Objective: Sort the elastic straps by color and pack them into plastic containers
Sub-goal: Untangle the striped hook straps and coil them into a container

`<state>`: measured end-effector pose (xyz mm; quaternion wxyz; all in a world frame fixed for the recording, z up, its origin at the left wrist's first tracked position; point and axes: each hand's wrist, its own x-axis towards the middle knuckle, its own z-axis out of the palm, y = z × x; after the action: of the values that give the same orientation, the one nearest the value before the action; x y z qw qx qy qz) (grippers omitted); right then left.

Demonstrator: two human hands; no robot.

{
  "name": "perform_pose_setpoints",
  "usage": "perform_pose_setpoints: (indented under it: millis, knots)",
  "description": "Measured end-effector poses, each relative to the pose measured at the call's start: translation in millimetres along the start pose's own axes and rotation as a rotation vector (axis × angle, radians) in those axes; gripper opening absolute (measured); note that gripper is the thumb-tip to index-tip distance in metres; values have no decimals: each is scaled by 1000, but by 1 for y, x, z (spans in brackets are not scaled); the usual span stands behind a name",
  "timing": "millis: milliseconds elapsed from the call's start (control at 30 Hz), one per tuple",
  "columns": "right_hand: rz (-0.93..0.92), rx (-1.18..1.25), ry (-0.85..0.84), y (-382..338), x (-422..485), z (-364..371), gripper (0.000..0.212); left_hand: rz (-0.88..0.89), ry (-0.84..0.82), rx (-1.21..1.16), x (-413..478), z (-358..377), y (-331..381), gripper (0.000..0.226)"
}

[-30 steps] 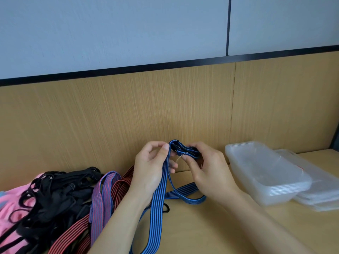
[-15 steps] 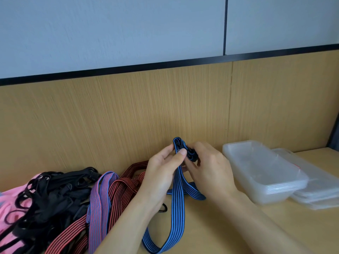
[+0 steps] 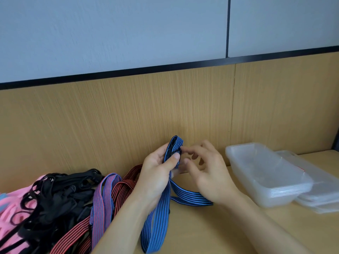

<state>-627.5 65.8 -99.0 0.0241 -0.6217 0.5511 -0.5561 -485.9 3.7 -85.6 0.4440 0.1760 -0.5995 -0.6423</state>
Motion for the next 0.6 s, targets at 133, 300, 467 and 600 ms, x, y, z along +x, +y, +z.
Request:
perform_pose_setpoints:
  millis: [133,300,467,600]
  knots:
    - [193,188,146,3,7,-2,24,-82,-59,-53,2,2,1,37]
    - [256,441,-35,0,11,-8,9,-159,-155,-146,-3,7,3,54]
    - [191,512,-2,-7,18,-15,9,-203,-187,-99,-4,7,7,38]
    - [102,426,36,-19,37,-26,12,-238,-239,-88,0,6,16,24]
